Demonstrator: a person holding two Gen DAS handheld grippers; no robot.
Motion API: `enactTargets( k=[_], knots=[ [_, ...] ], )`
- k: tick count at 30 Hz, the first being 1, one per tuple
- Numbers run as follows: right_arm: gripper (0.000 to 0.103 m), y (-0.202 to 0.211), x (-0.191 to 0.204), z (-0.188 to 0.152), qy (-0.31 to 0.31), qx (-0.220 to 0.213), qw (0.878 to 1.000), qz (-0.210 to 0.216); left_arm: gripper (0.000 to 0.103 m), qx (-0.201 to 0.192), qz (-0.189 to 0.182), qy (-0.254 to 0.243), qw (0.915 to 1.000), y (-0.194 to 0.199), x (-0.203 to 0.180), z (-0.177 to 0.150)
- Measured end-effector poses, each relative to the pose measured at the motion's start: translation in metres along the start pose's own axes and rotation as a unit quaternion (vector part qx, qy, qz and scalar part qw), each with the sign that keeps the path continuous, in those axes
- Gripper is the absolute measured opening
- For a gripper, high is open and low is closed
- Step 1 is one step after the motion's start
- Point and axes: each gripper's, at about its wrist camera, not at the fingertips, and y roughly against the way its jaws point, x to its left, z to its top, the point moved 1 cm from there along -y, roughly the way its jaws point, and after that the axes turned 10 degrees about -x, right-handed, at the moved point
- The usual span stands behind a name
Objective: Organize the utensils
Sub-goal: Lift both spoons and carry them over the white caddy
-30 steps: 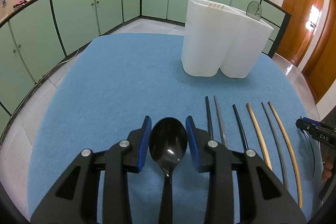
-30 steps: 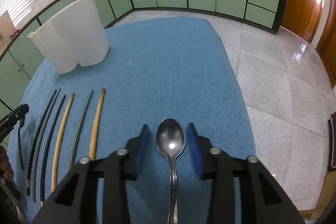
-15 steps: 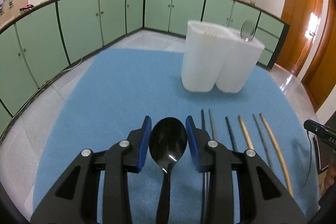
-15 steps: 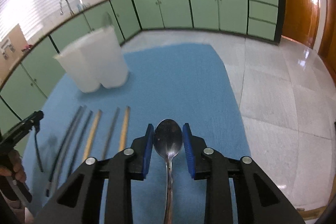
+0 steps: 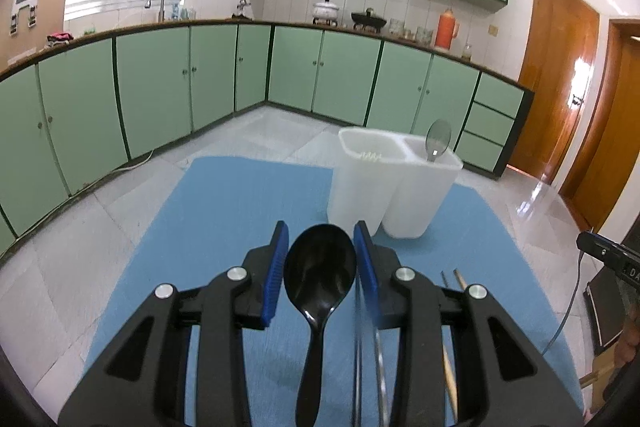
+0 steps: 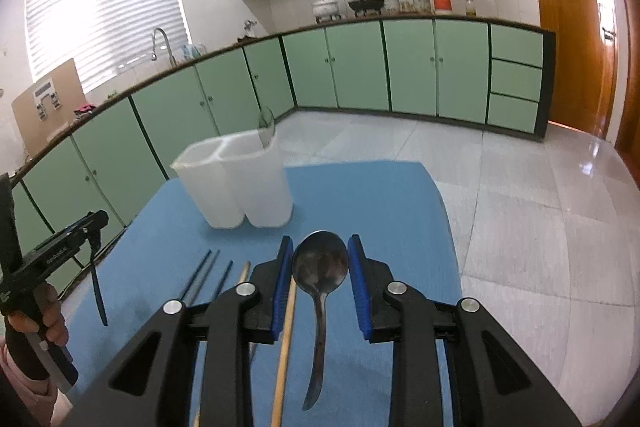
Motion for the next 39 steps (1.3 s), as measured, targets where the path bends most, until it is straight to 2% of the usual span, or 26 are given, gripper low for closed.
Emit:
enactTargets(
  k=[6, 11, 17, 24, 31, 39],
  knots=[
    [0.028, 0.005, 0.01, 0.026, 0.008, -0.033, 0.999, 0.013, 0.032, -0.034, -0.01, 0.0, 0.9994, 0.004, -0.004, 0.027],
    [0.028, -0.002, 0.026, 0.053, 0.017, -0.065, 0.997, 0.028, 0.032, -0.078, -0.021, 0.001, 0.9967, -0.001, -0.011, 0.06],
    [0.028, -0.025, 0.044, 0.09, 0.024, -0.102, 0.993, 0.046, 0.032, -0.123, -0.052, 0.02, 0.9908, -0.019, -0.019, 0.099],
    [0.028, -0.058, 0.062, 0.127, 0.03, -0.135, 0.988, 0.061, 0.032, -0.159, -0.088, 0.041, 0.9825, -0.053, -0.033, 0.13],
    [0.028, -0.099, 0.068, 0.144, 0.031, -0.155, 0.986, 0.057, 0.032, -0.18, -0.1, 0.04, 0.9777, -0.095, -0.05, 0.138],
    [0.028, -0.149, 0.07, 0.141, 0.023, -0.171, 0.984, 0.042, 0.032, -0.16, -0.097, 0.045, 0.9813, -0.148, -0.053, 0.12]
  ],
)
